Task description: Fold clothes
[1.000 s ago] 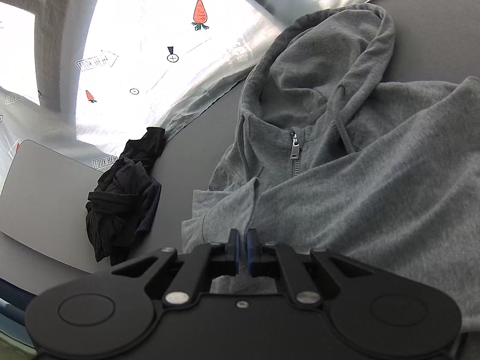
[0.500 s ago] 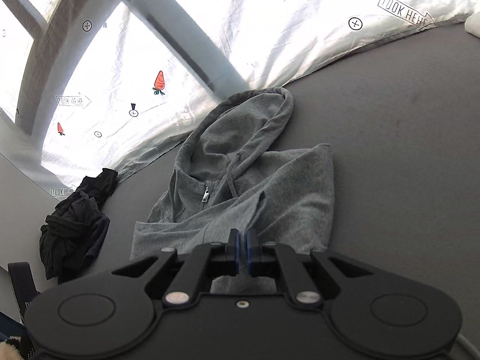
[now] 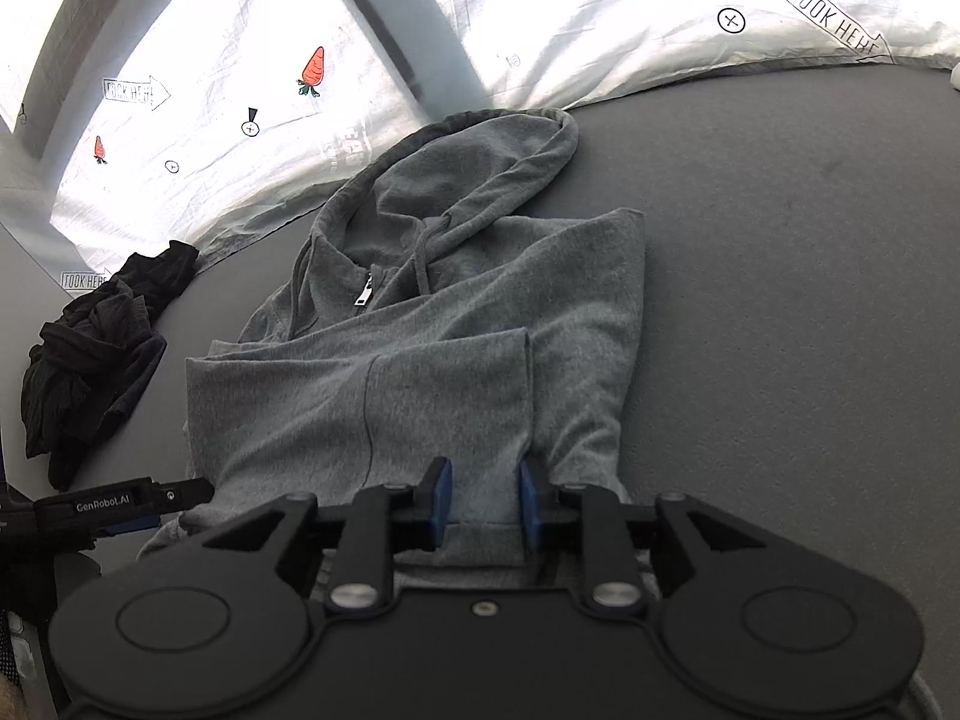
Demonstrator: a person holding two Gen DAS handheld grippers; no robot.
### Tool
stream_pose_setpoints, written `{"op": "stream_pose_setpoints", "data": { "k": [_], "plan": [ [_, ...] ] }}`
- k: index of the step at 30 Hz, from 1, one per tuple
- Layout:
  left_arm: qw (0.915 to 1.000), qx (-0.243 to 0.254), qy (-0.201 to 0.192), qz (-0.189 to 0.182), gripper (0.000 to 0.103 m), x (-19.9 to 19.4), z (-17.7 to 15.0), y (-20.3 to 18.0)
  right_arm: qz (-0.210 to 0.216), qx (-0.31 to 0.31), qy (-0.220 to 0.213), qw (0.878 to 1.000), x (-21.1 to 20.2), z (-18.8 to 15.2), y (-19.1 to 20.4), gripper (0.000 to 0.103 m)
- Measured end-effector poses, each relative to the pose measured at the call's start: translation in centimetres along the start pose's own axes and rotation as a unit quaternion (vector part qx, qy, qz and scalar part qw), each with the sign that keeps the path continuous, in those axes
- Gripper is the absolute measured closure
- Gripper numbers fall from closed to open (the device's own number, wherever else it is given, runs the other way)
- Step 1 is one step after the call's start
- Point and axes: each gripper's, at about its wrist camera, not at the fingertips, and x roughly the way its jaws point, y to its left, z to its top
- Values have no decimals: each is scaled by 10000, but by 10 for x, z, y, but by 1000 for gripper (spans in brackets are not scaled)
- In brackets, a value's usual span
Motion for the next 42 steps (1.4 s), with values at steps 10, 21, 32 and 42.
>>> {"op": "stream_pose_setpoints", "data": {
  "k": [10, 21, 32, 42],
  "plan": [
    [9971, 272, -595, -391, 0, -26, 27, 0, -612, -1163, -440, 9903, -20, 20, 31, 0],
    [9873, 999, -1105, -554, 0, 14, 103, -49, -1772, -1183, -505, 9757, 36, 84, 7, 0],
    [9770, 1652, -1322, -254, 0, 104, 176, -115, -1960, -966, -655, 9736, 118, 172, -24, 0],
    [9625, 2442, -1106, 420, 0, 169, 197, -148, -2688, -1489, -555, 9500, 142, 183, -24, 0]
  ]
}}
